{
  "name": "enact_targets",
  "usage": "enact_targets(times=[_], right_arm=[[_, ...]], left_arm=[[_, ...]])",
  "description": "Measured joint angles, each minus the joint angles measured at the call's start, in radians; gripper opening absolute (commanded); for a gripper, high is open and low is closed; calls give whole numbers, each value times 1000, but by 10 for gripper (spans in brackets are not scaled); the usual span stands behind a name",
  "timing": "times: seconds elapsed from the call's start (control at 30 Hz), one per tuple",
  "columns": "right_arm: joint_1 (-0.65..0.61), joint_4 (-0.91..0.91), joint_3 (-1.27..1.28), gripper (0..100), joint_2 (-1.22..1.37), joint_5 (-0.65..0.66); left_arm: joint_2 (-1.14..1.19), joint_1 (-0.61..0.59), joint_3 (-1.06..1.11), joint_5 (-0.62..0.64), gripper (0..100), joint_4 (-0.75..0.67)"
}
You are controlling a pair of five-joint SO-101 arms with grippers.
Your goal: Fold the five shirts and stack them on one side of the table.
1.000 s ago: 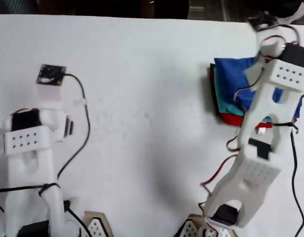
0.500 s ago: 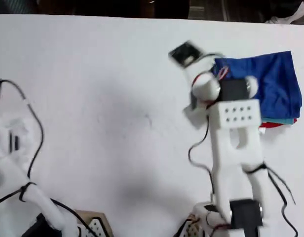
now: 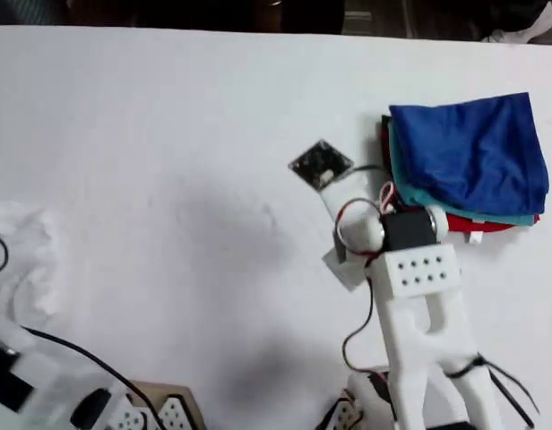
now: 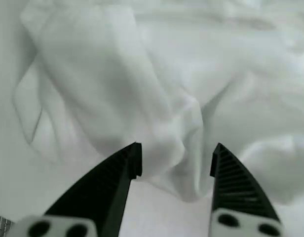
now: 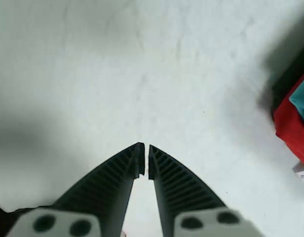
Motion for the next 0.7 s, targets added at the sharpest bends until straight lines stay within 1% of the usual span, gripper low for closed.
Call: enact_targets(times=[0.13,0.3,0.37,0.43,0.47,0.5,0.53,0.6,0.7], right_arm=[[0,0,48,19,-68,0],[0,-9,107,19,-118,0],[0,-23,137,19,-126,0],[0,-31,166,19,-137,0],[0,-34,176,19,-143,0],[0,-35,187,19,-150,0],[0,-35,196,19,-160,0],[0,-35,212,19,-180,0],[0,-35,221,19,-212,0]], left_arm=[[152,-11,-38,-98,245,0],[255,-18,-46,-127,239,-6],[259,-18,-49,-129,175,-6],[262,-18,-52,-132,49,-6],[265,-18,-52,-132,9,-11],[265,-18,-52,-132,40,-26],[265,-18,-52,-132,47,-41],[265,-21,-51,-132,24,-58],[265,-21,-57,-132,27,-57]])
